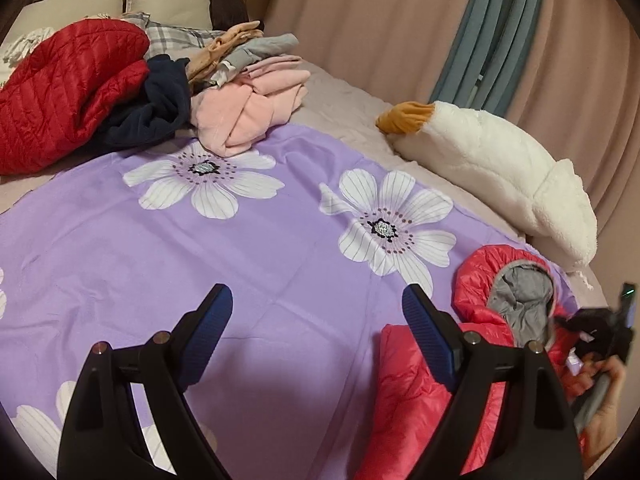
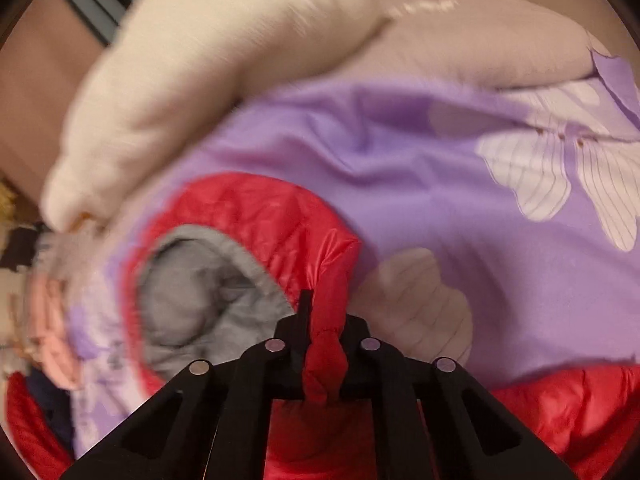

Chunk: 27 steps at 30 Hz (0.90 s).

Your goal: Fold large clothes

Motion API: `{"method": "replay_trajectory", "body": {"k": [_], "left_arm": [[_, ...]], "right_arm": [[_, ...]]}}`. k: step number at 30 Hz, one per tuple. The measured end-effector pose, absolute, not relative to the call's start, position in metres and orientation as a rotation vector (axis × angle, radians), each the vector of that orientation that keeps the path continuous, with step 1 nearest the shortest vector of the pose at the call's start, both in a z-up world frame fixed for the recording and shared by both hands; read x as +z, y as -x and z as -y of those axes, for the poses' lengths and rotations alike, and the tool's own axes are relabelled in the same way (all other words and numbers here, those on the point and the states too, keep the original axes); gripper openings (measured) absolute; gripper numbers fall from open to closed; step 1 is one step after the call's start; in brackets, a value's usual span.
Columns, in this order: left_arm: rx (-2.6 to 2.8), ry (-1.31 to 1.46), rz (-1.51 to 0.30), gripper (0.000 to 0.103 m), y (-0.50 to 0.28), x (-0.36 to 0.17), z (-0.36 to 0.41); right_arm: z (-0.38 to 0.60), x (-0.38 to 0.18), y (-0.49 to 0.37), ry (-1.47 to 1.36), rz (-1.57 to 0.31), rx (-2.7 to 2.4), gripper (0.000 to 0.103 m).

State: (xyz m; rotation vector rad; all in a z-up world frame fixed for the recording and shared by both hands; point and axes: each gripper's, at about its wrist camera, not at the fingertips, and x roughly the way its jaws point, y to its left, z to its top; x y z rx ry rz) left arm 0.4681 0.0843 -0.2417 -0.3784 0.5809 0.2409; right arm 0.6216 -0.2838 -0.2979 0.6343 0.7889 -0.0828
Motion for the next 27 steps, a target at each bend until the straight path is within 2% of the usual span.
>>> {"method": "replay_trajectory", "body": {"k": [6, 8, 12, 19, 24, 27], "left_arm": [[0.269, 0.373, -0.510, 0.086, -0.440, -0.213, -0.085], [0.303, 0.376, -0.498, 0.086, -0.429, -0.205, -0.087], [0.309, 0.426, -0.497, 0.086, -0.406, -0.201, -0.092], [0.334, 0.426, -0.524, 0.086, -0.383, -0.200, -0.091], [0.305, 0.443, -0.567, 0.086, -0.377, -0.200, -0.088], [0.315, 0.412, -0.552, 0.086, -0.373, -0.197, -0.081]], "right_arm": [[0.258, -0.209, -0.538, -0.499, -0.559, 0.168, 0.009], [0.255, -0.195, -0.509, -0.471, -0.511, 0.282, 0.009], [0.213, -0.184, -0.427, -0.150, -0.447, 0.370, 0.008], [0.170, -0.251, -0.371, 0.162, -0.710, 0.486, 0.008], [0.186, -0.295, -0.351, 0.167, -0.862, 0.436, 0.008], [0.211, -0.290, -0.345, 0.052, -0.886, 0.393, 0.009]]}}
